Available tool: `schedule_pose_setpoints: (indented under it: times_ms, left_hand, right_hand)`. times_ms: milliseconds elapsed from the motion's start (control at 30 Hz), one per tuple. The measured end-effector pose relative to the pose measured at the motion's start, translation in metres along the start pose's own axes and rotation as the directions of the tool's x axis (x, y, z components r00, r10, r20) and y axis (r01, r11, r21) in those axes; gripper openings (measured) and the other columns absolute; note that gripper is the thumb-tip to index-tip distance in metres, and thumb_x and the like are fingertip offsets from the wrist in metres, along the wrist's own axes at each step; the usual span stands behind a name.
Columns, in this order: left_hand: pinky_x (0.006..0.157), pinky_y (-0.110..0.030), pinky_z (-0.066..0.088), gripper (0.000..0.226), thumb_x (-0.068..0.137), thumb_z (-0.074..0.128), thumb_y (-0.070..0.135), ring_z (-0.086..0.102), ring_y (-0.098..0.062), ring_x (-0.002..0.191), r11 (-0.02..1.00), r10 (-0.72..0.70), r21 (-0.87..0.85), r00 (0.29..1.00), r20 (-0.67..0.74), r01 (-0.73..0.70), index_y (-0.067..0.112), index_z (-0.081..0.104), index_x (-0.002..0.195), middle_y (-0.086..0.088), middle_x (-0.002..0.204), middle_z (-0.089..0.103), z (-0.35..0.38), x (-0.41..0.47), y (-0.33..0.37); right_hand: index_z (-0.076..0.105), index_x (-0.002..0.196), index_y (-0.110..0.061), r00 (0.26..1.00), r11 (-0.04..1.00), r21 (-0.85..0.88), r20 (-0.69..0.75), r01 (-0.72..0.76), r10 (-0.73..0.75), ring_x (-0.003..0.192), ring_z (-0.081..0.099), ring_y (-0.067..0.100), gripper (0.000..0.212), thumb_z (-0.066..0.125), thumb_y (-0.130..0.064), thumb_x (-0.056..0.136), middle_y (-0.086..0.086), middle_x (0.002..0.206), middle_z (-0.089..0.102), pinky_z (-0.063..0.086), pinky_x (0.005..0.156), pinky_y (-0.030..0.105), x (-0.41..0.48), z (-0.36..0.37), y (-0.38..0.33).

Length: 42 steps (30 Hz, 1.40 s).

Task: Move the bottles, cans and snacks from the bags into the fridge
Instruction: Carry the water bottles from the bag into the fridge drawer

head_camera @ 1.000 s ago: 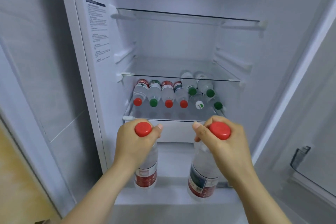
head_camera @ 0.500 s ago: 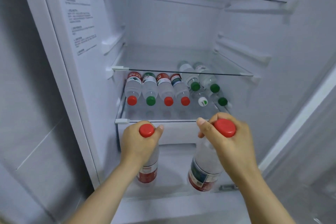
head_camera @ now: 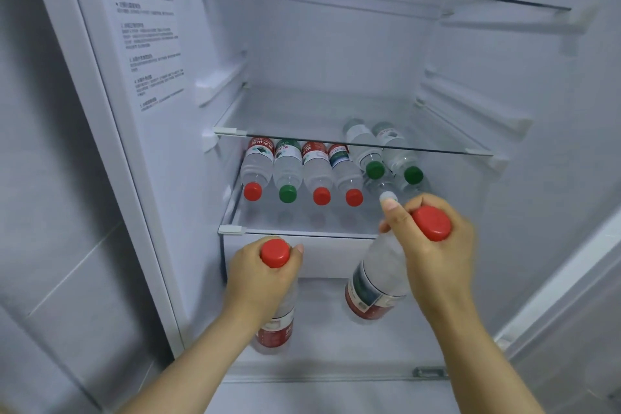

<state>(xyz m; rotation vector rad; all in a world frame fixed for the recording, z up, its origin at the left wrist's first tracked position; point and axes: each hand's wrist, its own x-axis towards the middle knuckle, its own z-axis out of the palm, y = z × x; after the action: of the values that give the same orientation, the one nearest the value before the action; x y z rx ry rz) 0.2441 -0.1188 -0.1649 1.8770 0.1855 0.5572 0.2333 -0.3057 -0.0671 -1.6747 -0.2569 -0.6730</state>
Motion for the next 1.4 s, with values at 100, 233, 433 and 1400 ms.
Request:
schedule_pose_setpoints:
  times_ms: [100, 233, 433, 1400]
  left_hand:
    - [0.063, -0.045, 0.055, 0.050, 0.066, 0.058, 0.054, 0.062, -0.031, 0.069, 1.000, 0.003, 0.003, 1.000, 0.002, -0.003, 0.004, 0.064, 0.065, -0.012, 0.065, 0.066, 0.000, 0.000, 0.001]
    - [0.065, -0.037, 0.049, 0.051, 0.064, 0.055, 0.051, 0.061, -0.032, 0.070, 1.000, 0.020, 0.018, 1.000, -0.019, -0.019, 0.000, 0.062, 0.066, -0.016, 0.067, 0.065, -0.001, -0.002, 0.002]
    - [0.066, -0.039, 0.050, 0.046, 0.066, 0.057, 0.047, 0.062, -0.031, 0.070, 1.000, 0.012, 0.024, 0.999, -0.035, -0.011, 0.001, 0.062, 0.064, -0.015, 0.066, 0.066, 0.001, 0.000, 0.001]
    - [0.069, -0.045, 0.051, 0.054, 0.063, 0.054, 0.052, 0.060, -0.034, 0.071, 0.999, 0.008, 0.032, 0.999, -0.037, -0.006, -0.002, 0.060, 0.064, -0.018, 0.066, 0.064, 0.002, -0.001, 0.004]
  right_hand:
    - [0.056, 0.060, -0.006, 0.996, 0.994, 0.086, -0.072, 0.065, -0.059, 0.058, 0.060, 0.016, 0.033, 0.071, -0.029, 0.080, 0.006, 0.059, 0.064, 0.047, 0.062, 0.018, 0.008, 0.008, 0.006]
    - [0.056, 0.063, -0.016, 0.968, 0.964, 0.174, -0.185, 0.201, -0.168, 0.060, 0.063, 0.018, 0.025, 0.068, -0.029, 0.083, 0.007, 0.062, 0.065, 0.049, 0.064, 0.020, 0.018, 0.020, 0.012]
    - [0.057, 0.064, -0.008, 0.881, 0.889, 0.068, -0.190, 0.452, -0.434, 0.063, 0.059, 0.013, 0.025, 0.062, -0.016, 0.087, 0.006, 0.064, 0.062, 0.045, 0.067, 0.019, 0.036, 0.042, 0.025]
    - [0.056, 0.130, -0.022, 0.936, 0.970, -0.122, 0.312, 0.212, -0.165, 0.141, 0.029, 0.011, 0.049, 0.073, -0.018, 0.084, -0.008, 0.149, 0.036, 0.029, 0.117, 0.037, 0.048, 0.067, 0.123]
